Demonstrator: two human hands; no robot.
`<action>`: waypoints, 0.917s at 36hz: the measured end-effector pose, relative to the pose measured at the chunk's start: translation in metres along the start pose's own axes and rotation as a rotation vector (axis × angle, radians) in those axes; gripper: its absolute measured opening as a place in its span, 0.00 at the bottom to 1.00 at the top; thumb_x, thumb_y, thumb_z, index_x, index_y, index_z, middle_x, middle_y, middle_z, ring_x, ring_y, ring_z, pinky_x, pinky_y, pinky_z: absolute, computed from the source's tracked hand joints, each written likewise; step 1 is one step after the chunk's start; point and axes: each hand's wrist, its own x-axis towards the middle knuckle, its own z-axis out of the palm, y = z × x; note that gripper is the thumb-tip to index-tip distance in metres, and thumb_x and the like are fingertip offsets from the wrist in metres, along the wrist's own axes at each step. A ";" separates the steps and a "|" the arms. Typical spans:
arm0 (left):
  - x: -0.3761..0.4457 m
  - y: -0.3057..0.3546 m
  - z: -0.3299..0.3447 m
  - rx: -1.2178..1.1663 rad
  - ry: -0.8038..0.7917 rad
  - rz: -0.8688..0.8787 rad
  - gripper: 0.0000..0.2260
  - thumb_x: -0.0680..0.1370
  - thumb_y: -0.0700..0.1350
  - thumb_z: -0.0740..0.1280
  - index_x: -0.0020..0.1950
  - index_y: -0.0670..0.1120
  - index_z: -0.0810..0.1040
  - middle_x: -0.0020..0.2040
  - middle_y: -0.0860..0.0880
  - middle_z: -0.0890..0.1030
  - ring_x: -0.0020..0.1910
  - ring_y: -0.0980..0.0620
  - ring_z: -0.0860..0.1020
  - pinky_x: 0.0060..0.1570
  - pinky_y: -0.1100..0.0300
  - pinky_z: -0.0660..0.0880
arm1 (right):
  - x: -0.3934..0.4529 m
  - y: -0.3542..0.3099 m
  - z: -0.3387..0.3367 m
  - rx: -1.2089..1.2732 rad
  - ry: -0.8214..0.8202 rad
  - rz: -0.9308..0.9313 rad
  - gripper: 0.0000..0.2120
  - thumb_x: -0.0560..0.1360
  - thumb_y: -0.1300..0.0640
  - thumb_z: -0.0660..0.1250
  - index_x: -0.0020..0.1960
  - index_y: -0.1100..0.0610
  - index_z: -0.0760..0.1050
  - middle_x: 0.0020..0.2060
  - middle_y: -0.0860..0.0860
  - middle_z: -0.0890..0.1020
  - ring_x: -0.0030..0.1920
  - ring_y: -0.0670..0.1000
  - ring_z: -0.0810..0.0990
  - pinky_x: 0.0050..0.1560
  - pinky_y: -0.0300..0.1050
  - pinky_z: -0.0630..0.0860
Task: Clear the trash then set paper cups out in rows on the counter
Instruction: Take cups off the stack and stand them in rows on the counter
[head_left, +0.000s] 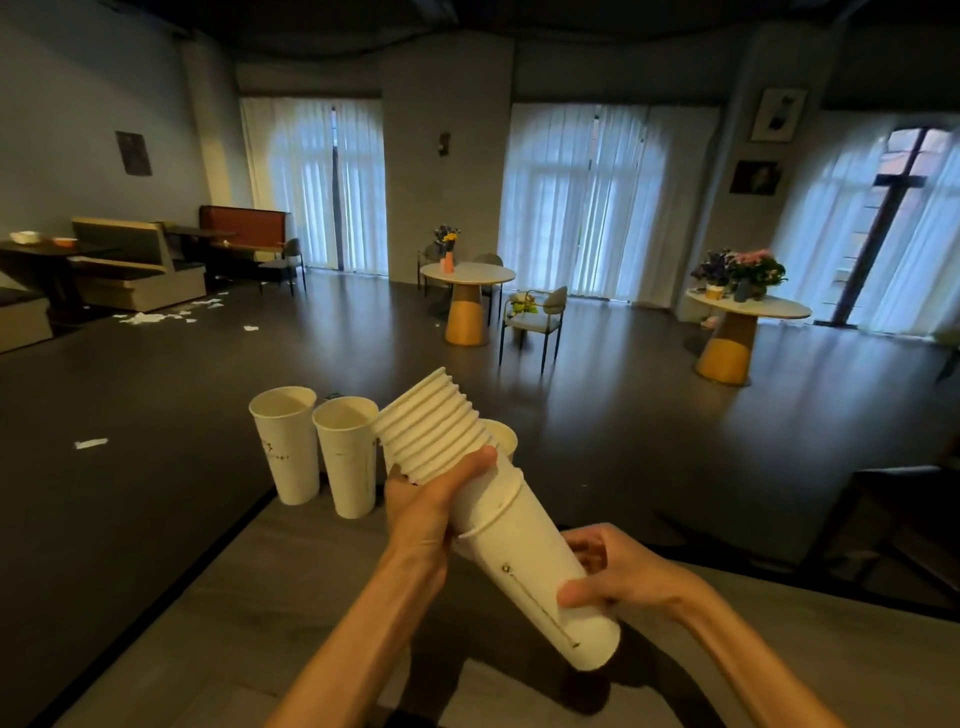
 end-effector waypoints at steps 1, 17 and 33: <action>0.002 0.003 -0.003 -0.005 0.017 0.012 0.36 0.56 0.43 0.84 0.62 0.49 0.77 0.58 0.45 0.82 0.59 0.44 0.81 0.58 0.40 0.79 | 0.001 0.004 -0.004 -0.069 0.041 -0.010 0.33 0.57 0.43 0.80 0.61 0.45 0.77 0.57 0.43 0.82 0.58 0.40 0.80 0.61 0.45 0.78; 0.024 0.061 -0.050 -0.396 0.150 -0.050 0.23 0.68 0.44 0.76 0.60 0.48 0.74 0.56 0.43 0.82 0.55 0.43 0.82 0.46 0.44 0.82 | 0.071 0.057 -0.001 0.045 0.505 -0.043 0.41 0.59 0.55 0.84 0.67 0.46 0.68 0.58 0.42 0.78 0.62 0.49 0.77 0.60 0.50 0.76; 0.014 0.025 -0.042 -0.305 0.096 -0.122 0.31 0.61 0.45 0.77 0.63 0.50 0.75 0.52 0.44 0.84 0.52 0.44 0.83 0.47 0.43 0.80 | 0.082 0.055 0.001 -0.086 0.668 -0.007 0.47 0.59 0.51 0.84 0.72 0.52 0.66 0.66 0.50 0.76 0.66 0.54 0.75 0.65 0.56 0.74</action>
